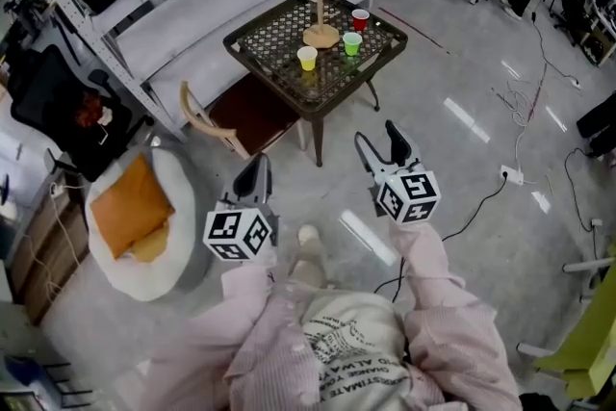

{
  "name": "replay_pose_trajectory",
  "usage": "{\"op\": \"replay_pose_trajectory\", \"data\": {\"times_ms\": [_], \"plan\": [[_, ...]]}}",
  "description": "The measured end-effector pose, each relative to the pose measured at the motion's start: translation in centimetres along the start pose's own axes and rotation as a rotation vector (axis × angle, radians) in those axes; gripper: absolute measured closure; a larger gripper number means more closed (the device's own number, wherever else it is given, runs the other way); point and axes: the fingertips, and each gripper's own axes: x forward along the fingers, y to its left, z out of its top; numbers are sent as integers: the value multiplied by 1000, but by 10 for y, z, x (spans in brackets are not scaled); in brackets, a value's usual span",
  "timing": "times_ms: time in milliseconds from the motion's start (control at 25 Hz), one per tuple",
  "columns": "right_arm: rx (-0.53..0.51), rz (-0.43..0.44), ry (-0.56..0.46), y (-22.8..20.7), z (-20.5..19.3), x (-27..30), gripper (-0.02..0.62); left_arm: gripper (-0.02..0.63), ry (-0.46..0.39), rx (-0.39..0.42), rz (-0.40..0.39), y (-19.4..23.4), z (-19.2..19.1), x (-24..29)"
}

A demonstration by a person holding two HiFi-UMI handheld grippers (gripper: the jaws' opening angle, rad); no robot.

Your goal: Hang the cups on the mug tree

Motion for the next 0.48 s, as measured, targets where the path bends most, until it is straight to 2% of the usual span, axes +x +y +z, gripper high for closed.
{"op": "replay_pose_trajectory", "data": {"times_ms": [160, 480], "plan": [[-2, -42, -14, -18, 2, 34, 331, 607, 17, -9, -5, 19, 2, 36], [13, -49, 24, -42, -8, 106, 331, 607, 53, -29, -26, 55, 3, 104]]}}
